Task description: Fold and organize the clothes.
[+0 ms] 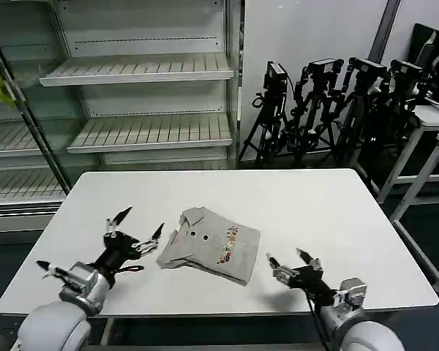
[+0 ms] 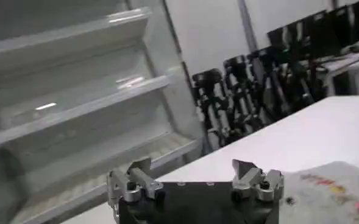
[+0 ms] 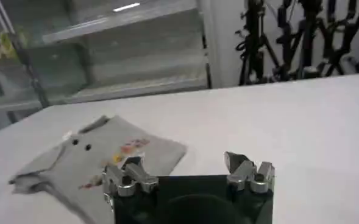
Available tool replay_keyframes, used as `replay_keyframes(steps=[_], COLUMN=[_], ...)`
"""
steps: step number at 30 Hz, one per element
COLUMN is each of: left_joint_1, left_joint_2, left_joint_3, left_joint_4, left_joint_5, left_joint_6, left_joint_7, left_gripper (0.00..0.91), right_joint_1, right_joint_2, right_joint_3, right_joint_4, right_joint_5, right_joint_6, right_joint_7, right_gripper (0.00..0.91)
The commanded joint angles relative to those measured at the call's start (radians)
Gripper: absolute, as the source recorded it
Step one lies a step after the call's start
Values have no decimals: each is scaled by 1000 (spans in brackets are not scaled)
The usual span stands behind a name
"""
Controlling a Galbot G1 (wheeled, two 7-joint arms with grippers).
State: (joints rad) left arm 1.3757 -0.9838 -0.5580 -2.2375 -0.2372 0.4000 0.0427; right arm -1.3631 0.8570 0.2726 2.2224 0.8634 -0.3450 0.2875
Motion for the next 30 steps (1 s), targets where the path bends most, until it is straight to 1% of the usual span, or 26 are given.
replay_keyframes(steps=[1,7,14,22,24,25,26,28,29,30], left_joint_1=[187,206,215,225,227,227,227,227,227,227], left_joint_2=[-6,-15,-22,-32,-35,-36,-37,-39,-40,-39], left_joint_3=[-174,-183,-183,-184,-185,-185,-184,-184,-184,-184], left_joint_4=[-46,-61,-61,-56,-53,-52,-50,-47,-45,-44], left_joint_5=[39,38,39,39,39,39,40,40,40,40], left_joint_6=[-33,-39,-55,-74,-80,-81,-83,-87,-88,-91], left_joint_7=[3,2,0,-4,-5,-5,-5,-6,-6,-6], left_gripper=[907,907,907,907,907,907,907,907,907,907], right_joint_1=[76,94,84,122,135,137,141,147,148,150], right_joint_2=[69,109,133,169,177,179,182,187,189,191], right_joint_3=[-183,-227,-239,-254,-261,-263,-265,-269,-271,-271], right_joint_4=[-13,-49,-78,-127,-139,-142,-147,-155,-158,-161], right_joint_5=[29,28,23,19,19,19,19,18,19,18], right_joint_6=[-4,-11,-13,-15,-17,-18,-18,-19,-20,-20], right_joint_7=[42,56,61,63,61,60,60,59,58,57], right_gripper=[907,907,907,907,836,715,443,333,202,131])
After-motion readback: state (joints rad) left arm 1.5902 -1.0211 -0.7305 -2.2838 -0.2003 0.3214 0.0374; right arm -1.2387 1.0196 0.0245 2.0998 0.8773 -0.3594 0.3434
